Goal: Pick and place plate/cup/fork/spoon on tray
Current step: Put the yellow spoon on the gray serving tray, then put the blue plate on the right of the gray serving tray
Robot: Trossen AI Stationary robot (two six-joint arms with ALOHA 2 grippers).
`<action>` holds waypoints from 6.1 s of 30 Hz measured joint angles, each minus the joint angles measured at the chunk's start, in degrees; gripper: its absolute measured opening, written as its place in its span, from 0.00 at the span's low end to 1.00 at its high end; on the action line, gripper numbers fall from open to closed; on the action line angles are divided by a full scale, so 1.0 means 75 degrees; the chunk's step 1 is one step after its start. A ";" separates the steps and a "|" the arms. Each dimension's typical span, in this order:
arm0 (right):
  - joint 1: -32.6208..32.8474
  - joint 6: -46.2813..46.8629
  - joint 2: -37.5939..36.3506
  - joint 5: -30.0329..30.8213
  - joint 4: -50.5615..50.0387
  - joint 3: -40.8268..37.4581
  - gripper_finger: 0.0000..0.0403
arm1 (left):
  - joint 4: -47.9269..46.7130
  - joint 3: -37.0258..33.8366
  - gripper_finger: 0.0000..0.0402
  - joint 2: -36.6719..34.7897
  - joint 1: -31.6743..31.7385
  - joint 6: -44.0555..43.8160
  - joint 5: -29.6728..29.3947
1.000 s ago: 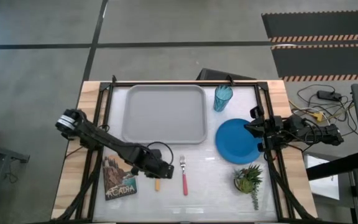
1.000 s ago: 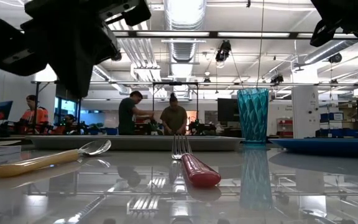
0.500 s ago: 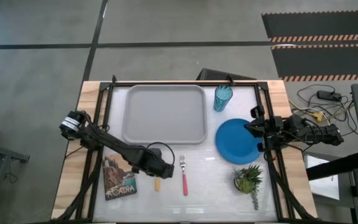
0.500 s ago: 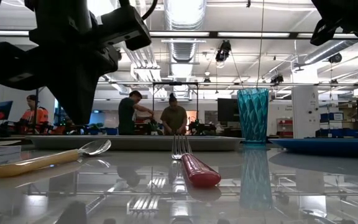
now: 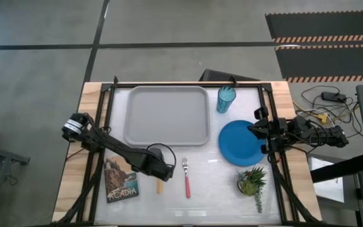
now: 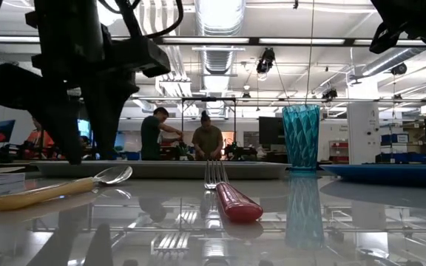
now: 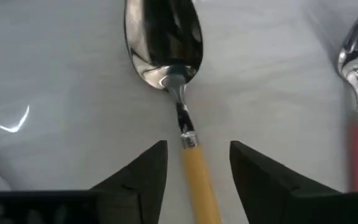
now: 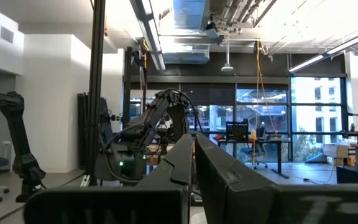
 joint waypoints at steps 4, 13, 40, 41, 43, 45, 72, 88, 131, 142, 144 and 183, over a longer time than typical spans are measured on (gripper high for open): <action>0.0000 0.0000 0.0000 0.0000 -0.0001 0.0000 0.02 | -0.0028 0.0000 0.40 0.0275 -0.0009 0.0036 -0.0011; 0.0000 0.0000 0.0000 0.0003 -0.0003 0.0000 0.02 | -0.0062 0.0047 0.37 0.0702 -0.0087 0.0158 -0.0055; 0.0000 -0.0057 0.0000 0.0006 0.0006 0.0001 0.02 | -0.0075 0.0680 0.04 0.0016 -0.0066 0.0041 -0.0406; 0.0000 -0.0064 0.0000 0.0006 0.0006 0.0003 0.02 | -0.0142 0.0823 0.04 0.0002 -0.0049 0.0126 -0.0473; 0.0000 -0.0094 0.0000 0.0007 0.0010 0.0001 0.02 | -0.0296 0.1131 0.04 -0.0037 0.0005 0.0340 -0.0573; 0.0000 -0.0100 0.0000 0.0015 0.0010 0.0003 0.02 | -0.0500 0.1422 0.04 -0.0058 0.0106 0.0608 -0.0748; 0.0000 -0.0293 0.0000 0.0403 0.0065 0.0003 0.02 | -0.2470 0.1157 0.04 -0.1262 0.4505 0.5593 -0.1124; 0.0000 -0.0311 0.0000 0.0399 0.0067 0.0003 0.02 | -0.1177 -0.1348 0.05 -0.1564 0.7235 0.6579 -0.0791; 0.0000 -0.0396 0.0000 0.0399 0.0064 0.0003 0.02 | -0.0236 -0.2187 0.30 -0.1844 0.7296 0.6587 -0.0556; 0.0000 -0.0393 0.0000 0.0399 0.0064 0.0003 0.02 | -0.0059 -0.2193 0.29 -0.2766 0.6328 0.6571 -0.0524; 0.0000 -0.0393 0.0000 0.0402 0.0061 0.0003 0.02 | 0.0153 -0.2252 0.26 -0.2720 0.6159 0.6564 -0.0524; 0.0000 -0.0396 -0.0001 0.0402 0.0041 0.0003 0.02 | -0.0145 -0.1949 0.00 -0.2525 0.4456 0.5336 -0.0583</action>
